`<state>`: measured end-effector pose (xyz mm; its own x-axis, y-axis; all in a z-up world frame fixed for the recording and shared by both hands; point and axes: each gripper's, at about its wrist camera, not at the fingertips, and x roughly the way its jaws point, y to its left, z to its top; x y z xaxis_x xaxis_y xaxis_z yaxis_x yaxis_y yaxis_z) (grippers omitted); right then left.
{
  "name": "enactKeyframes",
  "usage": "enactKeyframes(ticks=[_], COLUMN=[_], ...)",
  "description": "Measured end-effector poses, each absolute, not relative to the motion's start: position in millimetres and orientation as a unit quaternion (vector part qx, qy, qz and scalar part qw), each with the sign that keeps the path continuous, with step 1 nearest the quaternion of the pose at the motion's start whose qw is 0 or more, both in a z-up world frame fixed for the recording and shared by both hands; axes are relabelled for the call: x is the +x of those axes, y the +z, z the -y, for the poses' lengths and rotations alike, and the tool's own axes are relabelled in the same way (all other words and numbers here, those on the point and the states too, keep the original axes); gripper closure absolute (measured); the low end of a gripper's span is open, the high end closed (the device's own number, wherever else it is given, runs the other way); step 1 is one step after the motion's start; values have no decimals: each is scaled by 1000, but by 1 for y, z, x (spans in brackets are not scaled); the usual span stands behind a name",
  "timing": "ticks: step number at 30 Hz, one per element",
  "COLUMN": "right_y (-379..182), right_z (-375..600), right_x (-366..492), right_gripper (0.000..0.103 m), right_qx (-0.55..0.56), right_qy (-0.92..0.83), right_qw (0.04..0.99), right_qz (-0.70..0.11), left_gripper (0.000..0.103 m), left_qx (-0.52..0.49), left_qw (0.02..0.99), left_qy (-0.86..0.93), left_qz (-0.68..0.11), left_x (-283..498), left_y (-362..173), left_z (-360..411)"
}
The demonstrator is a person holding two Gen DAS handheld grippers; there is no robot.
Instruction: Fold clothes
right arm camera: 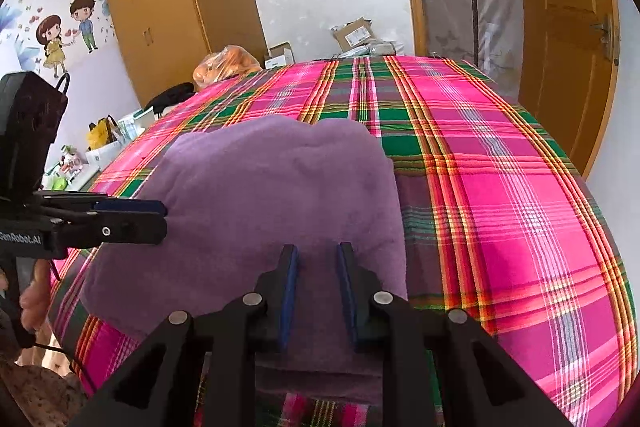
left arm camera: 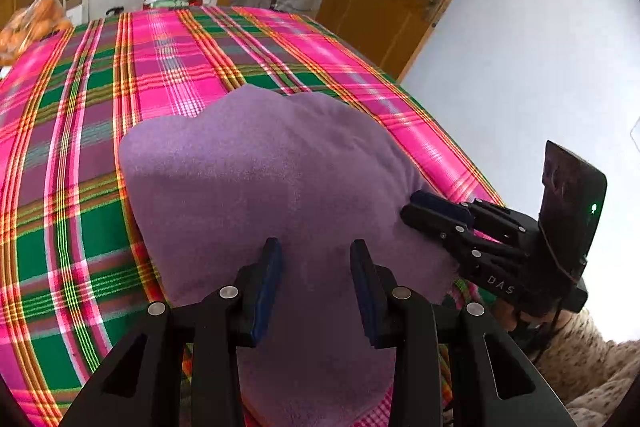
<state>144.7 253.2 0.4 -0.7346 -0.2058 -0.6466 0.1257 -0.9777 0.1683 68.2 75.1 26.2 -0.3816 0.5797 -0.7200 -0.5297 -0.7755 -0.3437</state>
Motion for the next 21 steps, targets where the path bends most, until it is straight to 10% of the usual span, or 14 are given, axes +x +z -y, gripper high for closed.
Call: enactKeyframes(ticks=[21], right_y=[-1], right_z=[-257], right_x=[175], right_gripper=[84], right_qx=[353], right_qy=[-930], right_qw=[78], right_qz=[72], left_gripper=[66], left_qx=[-435], left_qw=[311], left_qy=[845], left_qz=[7], left_x=[100], left_y=[16], left_z=[-65])
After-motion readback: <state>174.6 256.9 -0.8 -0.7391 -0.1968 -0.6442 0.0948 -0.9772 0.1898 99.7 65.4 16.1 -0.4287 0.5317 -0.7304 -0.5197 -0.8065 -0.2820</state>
